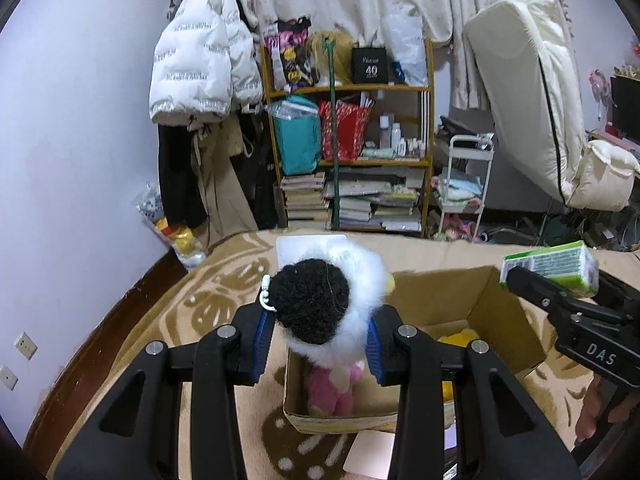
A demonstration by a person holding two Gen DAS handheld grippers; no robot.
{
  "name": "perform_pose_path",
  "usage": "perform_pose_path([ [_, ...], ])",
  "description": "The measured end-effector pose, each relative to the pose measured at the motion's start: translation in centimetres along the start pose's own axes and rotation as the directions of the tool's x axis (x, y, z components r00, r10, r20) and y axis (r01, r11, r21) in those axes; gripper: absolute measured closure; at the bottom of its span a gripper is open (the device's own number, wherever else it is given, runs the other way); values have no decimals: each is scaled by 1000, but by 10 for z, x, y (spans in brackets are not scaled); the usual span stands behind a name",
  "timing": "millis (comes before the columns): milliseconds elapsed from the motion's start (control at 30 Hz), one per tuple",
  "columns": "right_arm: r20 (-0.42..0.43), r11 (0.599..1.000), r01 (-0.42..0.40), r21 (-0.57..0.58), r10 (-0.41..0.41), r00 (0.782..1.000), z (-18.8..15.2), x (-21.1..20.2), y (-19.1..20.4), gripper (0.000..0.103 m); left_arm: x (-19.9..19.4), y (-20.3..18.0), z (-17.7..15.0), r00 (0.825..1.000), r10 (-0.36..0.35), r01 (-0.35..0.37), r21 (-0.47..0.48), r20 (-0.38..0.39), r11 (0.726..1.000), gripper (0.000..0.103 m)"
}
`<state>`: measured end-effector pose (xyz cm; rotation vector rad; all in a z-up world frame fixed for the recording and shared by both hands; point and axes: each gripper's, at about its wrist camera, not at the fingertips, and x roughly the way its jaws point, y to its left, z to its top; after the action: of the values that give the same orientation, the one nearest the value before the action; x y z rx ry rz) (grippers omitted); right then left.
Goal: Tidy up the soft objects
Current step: 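Lift the fluffy toy with the left tool while the right tool carries the tissue pack over the box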
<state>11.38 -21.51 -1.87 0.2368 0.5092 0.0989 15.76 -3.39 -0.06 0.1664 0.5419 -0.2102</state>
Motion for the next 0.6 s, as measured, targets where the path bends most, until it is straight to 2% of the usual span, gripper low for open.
perform_pose_path([
  [300, -77, 1000, 8, 20, -7, 997, -14, 21, -12, 40, 32, 0, -16, 994, 14, -14, -1, -107, 1000, 65],
  [533, -127, 1000, -1, 10, 2, 992, -23, 29, -10, 39, 42, -1, -23, 987, 3, -4, -8, -163, 1000, 64],
  [567, -133, 1000, -3, 7, 4, 991, -23, 30, -10, 39, 43, -2, -24, 986, 3, -4, -8, -169, 1000, 60],
  [600, -137, 1000, -3, 5, 4, 991, -24, 30, -9, 39, 43, -2, -24, 984, 6, -7, -6, -178, 1000, 48],
])
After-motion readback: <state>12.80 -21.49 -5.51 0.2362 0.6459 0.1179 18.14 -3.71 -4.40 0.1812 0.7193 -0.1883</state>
